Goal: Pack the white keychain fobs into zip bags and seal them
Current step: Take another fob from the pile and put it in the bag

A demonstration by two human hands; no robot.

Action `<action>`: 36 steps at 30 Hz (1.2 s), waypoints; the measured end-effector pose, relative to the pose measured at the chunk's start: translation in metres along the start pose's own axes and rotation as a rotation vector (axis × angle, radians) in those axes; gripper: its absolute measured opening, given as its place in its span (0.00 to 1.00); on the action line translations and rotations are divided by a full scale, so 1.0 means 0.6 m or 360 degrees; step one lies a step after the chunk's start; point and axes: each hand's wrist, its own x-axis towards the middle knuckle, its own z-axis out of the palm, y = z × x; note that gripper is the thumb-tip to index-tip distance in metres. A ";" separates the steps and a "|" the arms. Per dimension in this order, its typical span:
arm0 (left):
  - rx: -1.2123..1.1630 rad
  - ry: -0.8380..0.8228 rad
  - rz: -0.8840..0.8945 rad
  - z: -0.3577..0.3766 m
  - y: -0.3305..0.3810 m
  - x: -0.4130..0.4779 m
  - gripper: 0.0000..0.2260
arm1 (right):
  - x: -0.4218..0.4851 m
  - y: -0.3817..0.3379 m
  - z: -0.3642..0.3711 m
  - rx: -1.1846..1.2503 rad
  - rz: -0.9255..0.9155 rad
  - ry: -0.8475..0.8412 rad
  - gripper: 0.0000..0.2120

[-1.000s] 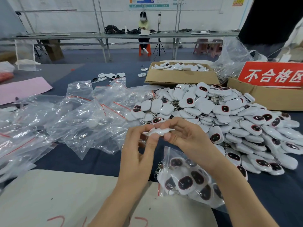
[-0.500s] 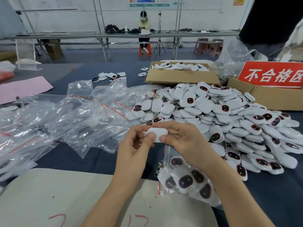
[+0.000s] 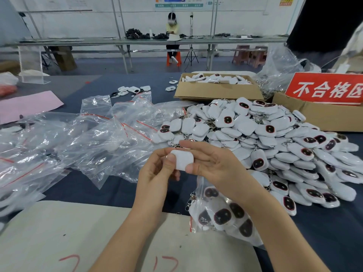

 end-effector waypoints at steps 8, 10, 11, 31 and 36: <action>-0.0160 -0.0025 -0.0273 0.003 0.001 0.005 0.11 | 0.001 0.001 0.016 -0.0039 -0.0021 0.0128 0.18; -0.0070 -0.0036 -0.0280 0.005 -0.004 0.004 0.15 | 0.002 -0.001 0.023 -0.0057 -0.0062 0.0195 0.14; -0.0055 -0.0031 -0.0291 0.006 -0.005 0.003 0.17 | 0.003 -0.002 0.026 -0.0078 -0.0078 0.0216 0.13; 0.0014 -0.0050 -0.0225 0.003 -0.004 0.000 0.14 | 0.004 0.010 0.016 -0.0177 0.0035 0.0176 0.11; 0.0413 0.0114 0.0107 0.009 -0.005 -0.006 0.09 | 0.002 0.016 0.004 -0.0484 0.0142 0.0265 0.11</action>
